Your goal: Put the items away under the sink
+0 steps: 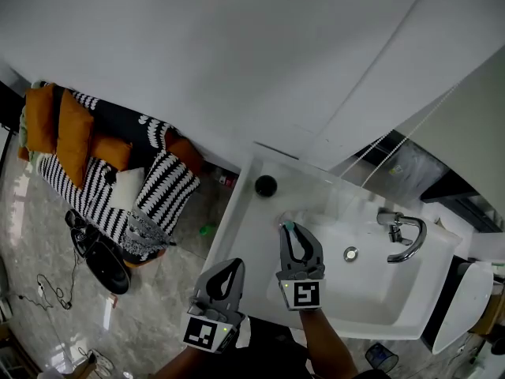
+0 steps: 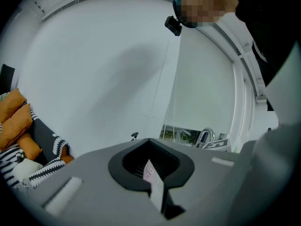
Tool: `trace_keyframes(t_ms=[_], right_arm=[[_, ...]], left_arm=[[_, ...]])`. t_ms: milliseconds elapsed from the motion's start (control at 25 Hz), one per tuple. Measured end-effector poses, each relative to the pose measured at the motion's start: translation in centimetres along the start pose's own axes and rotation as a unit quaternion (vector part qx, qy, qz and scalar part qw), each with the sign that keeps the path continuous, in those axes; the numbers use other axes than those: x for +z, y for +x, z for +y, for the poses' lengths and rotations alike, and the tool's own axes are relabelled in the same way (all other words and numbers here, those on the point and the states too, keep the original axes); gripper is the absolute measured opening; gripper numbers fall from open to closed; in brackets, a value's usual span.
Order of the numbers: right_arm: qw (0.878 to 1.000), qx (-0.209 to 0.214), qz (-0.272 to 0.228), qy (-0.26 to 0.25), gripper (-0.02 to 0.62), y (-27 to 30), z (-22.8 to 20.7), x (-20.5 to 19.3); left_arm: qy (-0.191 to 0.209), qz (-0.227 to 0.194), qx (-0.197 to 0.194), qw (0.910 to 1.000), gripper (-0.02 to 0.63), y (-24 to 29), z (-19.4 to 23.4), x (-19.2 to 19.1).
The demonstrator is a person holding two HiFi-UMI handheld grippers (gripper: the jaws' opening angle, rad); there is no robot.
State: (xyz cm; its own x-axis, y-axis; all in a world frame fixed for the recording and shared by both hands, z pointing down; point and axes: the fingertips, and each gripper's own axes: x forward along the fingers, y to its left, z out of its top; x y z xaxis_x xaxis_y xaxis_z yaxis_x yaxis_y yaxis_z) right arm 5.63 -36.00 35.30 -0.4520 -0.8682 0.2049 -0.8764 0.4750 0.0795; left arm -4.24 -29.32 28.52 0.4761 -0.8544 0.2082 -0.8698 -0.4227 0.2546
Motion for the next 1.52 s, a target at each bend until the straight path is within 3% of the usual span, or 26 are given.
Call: trace_keyframes(t_ms=[1520], right_arm=[[1.0,-0.003,0.005,0.003,0.098,0.63,0.24,-0.2]], left_arm=[[-0.003,0.009,0.005,0.9999,0.008,-0.17,-0.23,-0.17]])
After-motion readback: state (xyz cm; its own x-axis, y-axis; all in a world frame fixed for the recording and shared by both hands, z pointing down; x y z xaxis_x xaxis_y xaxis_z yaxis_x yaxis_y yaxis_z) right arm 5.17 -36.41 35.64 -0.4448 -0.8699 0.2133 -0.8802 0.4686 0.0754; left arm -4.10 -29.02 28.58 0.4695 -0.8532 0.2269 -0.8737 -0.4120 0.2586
